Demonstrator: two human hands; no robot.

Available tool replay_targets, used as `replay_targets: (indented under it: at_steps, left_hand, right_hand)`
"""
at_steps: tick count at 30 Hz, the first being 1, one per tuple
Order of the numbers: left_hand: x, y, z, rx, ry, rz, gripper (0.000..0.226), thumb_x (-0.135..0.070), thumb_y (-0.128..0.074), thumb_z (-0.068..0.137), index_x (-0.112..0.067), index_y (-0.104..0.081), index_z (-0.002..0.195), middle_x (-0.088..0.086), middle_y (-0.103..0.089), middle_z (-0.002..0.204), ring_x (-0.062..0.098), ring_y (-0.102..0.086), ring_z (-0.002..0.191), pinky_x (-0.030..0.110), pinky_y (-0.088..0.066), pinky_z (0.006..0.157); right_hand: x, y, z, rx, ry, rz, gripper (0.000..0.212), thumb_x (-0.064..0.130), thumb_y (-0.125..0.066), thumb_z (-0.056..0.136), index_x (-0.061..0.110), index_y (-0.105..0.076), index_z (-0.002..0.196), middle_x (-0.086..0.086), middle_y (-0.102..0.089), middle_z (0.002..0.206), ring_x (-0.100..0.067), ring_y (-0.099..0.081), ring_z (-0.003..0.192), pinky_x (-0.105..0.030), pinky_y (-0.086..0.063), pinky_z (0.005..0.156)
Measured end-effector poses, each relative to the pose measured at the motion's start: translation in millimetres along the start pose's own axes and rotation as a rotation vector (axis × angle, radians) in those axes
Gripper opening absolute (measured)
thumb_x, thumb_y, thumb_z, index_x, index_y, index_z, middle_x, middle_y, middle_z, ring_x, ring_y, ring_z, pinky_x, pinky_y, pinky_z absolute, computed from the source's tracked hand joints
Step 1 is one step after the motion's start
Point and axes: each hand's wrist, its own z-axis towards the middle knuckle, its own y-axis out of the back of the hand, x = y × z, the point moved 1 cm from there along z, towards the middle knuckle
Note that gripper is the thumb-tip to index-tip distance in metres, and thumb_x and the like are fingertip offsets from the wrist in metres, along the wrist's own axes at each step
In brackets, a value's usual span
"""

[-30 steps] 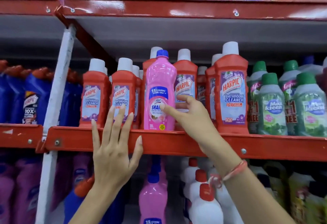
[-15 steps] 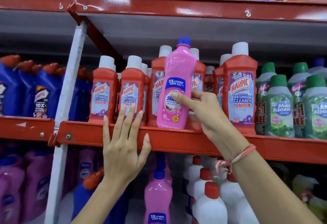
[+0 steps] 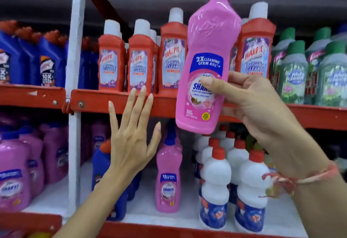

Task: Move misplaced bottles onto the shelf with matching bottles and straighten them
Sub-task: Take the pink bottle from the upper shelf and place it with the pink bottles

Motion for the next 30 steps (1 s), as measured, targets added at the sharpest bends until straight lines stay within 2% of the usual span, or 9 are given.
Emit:
replay_targets:
  at_steps: [5,8,10,13,16,19,23,30]
  left_hand:
    - [-3,7,-44,0.068,0.043,0.000,0.057,-0.031,-0.040,0.099,-0.010,-0.030,0.151,0.007,-0.025,0.161,0.022,-0.017,0.152,0.063,-0.007,0.121]
    - [-4,5,-73,0.145,0.072,0.005,0.056,-0.031,-0.038,0.100,-0.010,-0.030,0.151,0.007,-0.026,0.161,0.022,-0.018,0.151,0.060,-0.005,0.122]
    - [-4,4,-93,0.205,0.086,0.008,0.057,-0.032,-0.037,0.099,-0.010,-0.030,0.151,0.007,-0.026,0.161,0.022,-0.018,0.151,0.057,-0.002,0.123]
    - [-8,1,-129,0.325,0.096,-0.016,0.058,-0.033,-0.036,0.098,-0.012,-0.028,0.152,0.005,-0.024,0.162,0.021,-0.017,0.152,0.058,-0.009,0.122]
    - [-12,-3,-165,0.443,0.110,-0.048,0.060,-0.035,-0.033,0.098,-0.014,-0.024,0.153,0.002,-0.021,0.164,0.018,-0.015,0.152,0.056,-0.014,0.122]
    - [-9,-9,-186,0.507,0.108,-0.052,0.059,-0.034,-0.032,0.099,-0.013,-0.025,0.153,0.003,-0.023,0.163,0.018,-0.017,0.151,0.055,-0.017,0.121]
    - [-3,-16,-201,0.558,0.098,-0.032,0.055,-0.033,-0.025,0.101,-0.011,-0.028,0.152,0.004,-0.025,0.162,0.019,-0.019,0.151,0.054,-0.018,0.120]
    - [3,-22,-219,0.661,0.087,-0.031,0.057,-0.038,-0.019,0.103,-0.011,-0.029,0.151,0.004,-0.022,0.163,0.019,-0.017,0.152,0.049,-0.017,0.120]
  right_hand:
    - [-32,-5,-38,-0.019,-0.052,0.016,0.037,0.016,-0.074,0.075,0.008,-0.068,0.111,-0.005,-0.079,0.096,-0.018,-0.077,0.086,-0.030,-0.062,0.067]
    - [-61,-9,-51,-0.056,-0.090,0.013,0.039,0.011,-0.075,0.073,0.005,-0.067,0.111,-0.010,-0.078,0.099,-0.019,-0.076,0.088,-0.032,-0.063,0.073]
    - [-83,-12,-57,-0.071,-0.103,-0.007,0.042,0.011,-0.077,0.070,0.004,-0.067,0.110,-0.009,-0.078,0.099,-0.016,-0.075,0.086,-0.029,-0.062,0.073]
    - [-117,-17,-67,-0.047,-0.145,-0.039,0.048,0.017,-0.079,0.065,0.007,-0.066,0.111,-0.004,-0.078,0.099,-0.012,-0.075,0.088,-0.022,-0.059,0.071]
    - [-148,-21,-74,-0.014,-0.204,-0.042,0.048,0.014,-0.080,0.067,0.010,-0.066,0.112,-0.004,-0.078,0.101,-0.015,-0.075,0.092,-0.024,-0.060,0.074]
    - [-176,-27,-77,-0.001,-0.231,-0.076,0.051,0.018,-0.081,0.062,0.015,-0.065,0.111,-0.001,-0.077,0.102,-0.014,-0.074,0.093,-0.025,-0.060,0.078]
    - [-206,-33,-82,0.001,-0.249,-0.121,0.049,0.006,-0.078,0.074,0.015,-0.060,0.118,0.001,-0.074,0.108,-0.010,-0.073,0.096,-0.022,-0.058,0.080]
    - [-236,-38,-86,-0.007,-0.261,-0.124,0.039,0.009,-0.072,0.082,0.024,-0.056,0.114,0.005,-0.071,0.109,-0.002,-0.071,0.095,-0.017,-0.056,0.075]
